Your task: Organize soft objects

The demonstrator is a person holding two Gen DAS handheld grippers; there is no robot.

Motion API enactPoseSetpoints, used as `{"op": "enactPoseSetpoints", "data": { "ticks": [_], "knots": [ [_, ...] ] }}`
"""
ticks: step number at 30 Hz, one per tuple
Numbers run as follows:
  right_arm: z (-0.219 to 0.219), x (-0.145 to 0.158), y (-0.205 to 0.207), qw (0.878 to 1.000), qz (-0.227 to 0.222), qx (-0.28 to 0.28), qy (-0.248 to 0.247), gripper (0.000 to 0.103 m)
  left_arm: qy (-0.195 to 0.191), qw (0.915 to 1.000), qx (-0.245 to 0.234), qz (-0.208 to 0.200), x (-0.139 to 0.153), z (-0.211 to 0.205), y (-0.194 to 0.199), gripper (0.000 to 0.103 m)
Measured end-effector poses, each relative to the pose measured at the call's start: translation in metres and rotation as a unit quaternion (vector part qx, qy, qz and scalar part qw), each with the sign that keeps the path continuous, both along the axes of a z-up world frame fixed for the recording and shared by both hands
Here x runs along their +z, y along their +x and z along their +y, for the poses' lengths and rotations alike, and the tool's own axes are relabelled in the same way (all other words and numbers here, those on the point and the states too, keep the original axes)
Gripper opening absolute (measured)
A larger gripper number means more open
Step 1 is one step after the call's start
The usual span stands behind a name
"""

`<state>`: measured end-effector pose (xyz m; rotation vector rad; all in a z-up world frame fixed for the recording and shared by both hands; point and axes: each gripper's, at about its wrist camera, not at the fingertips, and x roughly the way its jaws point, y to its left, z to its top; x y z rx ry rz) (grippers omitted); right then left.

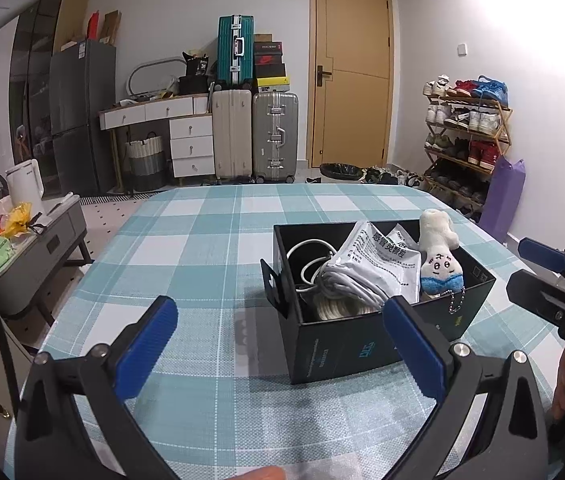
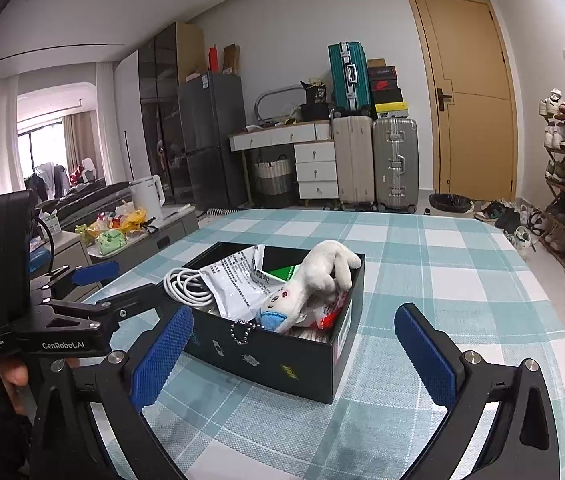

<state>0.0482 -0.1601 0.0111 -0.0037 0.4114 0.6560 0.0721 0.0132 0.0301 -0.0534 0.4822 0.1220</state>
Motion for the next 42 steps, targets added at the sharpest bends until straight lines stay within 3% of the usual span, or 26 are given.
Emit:
{"op": "enactPoseSetpoints", "data": {
  "ticks": [14, 42],
  "knots": [
    [-0.0022, 0.0022, -0.0003, 1.000, -0.004, 0.002, -0.002, 0.102, 0.001, 0.9998, 0.000, -0.020, 0.0034, -0.0011, -0.0076, 0.103],
    [-0.0013, 0.0031, -0.0004, 1.000, -0.003, 0.001, -0.002, 0.102, -0.001, 0.9999, 0.000, -0.017, 0.0052, -0.0019, -0.0087, 0.103]
  ]
}}
